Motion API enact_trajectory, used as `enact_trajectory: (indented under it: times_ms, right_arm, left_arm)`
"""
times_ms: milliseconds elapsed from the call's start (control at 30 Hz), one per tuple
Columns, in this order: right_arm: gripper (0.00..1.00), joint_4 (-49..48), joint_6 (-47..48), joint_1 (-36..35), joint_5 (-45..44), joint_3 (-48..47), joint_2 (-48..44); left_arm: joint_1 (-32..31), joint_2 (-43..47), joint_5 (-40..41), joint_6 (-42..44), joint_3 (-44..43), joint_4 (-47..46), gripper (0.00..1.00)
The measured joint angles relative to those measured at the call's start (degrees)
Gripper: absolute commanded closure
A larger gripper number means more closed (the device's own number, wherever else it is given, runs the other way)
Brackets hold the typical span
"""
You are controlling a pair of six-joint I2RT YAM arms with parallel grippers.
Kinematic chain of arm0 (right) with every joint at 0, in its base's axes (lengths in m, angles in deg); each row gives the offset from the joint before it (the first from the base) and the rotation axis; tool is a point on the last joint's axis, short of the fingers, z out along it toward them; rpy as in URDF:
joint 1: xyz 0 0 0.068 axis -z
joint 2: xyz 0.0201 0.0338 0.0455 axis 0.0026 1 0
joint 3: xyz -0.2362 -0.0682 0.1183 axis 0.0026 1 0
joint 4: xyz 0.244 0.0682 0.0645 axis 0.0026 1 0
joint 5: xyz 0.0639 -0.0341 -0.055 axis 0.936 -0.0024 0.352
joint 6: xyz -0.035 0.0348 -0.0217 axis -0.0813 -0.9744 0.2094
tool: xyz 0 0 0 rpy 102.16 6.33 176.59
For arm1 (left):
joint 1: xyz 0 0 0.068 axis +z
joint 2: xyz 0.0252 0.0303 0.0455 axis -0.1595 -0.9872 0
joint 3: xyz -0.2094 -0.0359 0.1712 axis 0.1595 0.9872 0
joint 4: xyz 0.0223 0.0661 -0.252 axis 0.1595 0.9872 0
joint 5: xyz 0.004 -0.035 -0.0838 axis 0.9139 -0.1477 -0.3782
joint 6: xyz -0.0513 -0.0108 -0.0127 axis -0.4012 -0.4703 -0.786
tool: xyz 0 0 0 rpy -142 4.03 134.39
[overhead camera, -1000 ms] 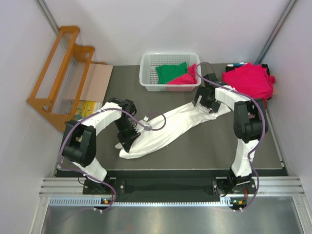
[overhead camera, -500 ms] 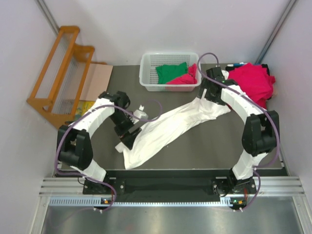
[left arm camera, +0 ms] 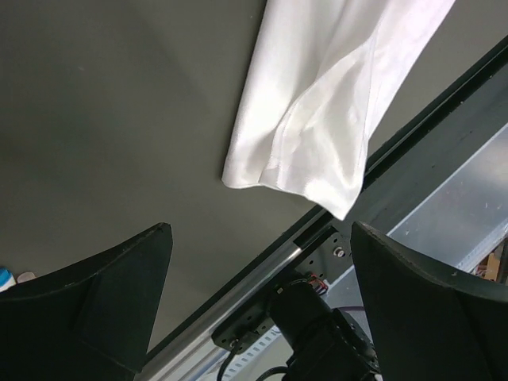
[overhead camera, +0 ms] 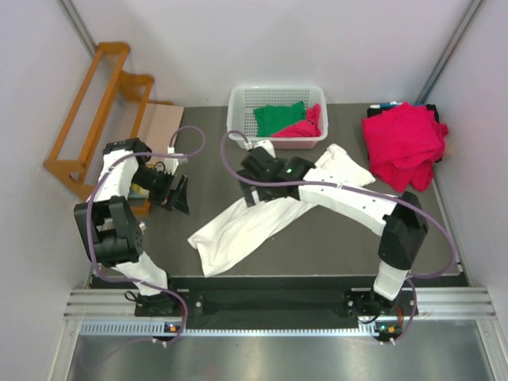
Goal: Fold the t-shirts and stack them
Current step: Fold the tshirt
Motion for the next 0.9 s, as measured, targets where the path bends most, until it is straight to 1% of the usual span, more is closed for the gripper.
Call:
enact_trajectory:
  times_ms: [133,300,400,567,700,800,900]
  right_arm:
    - [0.00,0.98,-0.11,-5.42,2.99,-3.96,3.28]
    - [0.00,3.21,0.15,-9.25,8.57,-3.96,5.35]
    - [0.00,4.63,2.03,-12.48,10.80,-3.65,5.38]
    - [0.00,6.67,6.01,-19.10,12.15,-4.55,6.05]
    - [0.00,8.79,8.68,-21.70,12.92,-10.64,10.69]
    - [0.00,9.92,10.01,-21.79,12.79,-15.89,15.02]
    - [0.00,10.99,10.93,-21.79,12.28,-21.38,20.00]
  left_arm:
    - [1.95,0.07,-0.04,-1.97,0.09,0.31,0.02]
    - [4.46,0.07,-0.24,-3.13,0.02,0.33,0.02]
    - [5.09,0.07,-0.35,-3.96,-0.11,0.33,0.02]
    - [6.49,-0.35,-1.09,-6.73,-1.11,0.13,0.02]
    - [10.95,-1.84,-2.38,-9.55,-3.54,-0.48,0.02]
    - [16.15,-2.32,-3.13,-10.78,-6.38,-0.92,0.02]
    - [18.91,-2.03,-3.06,-11.04,-7.82,-0.90,0.02]
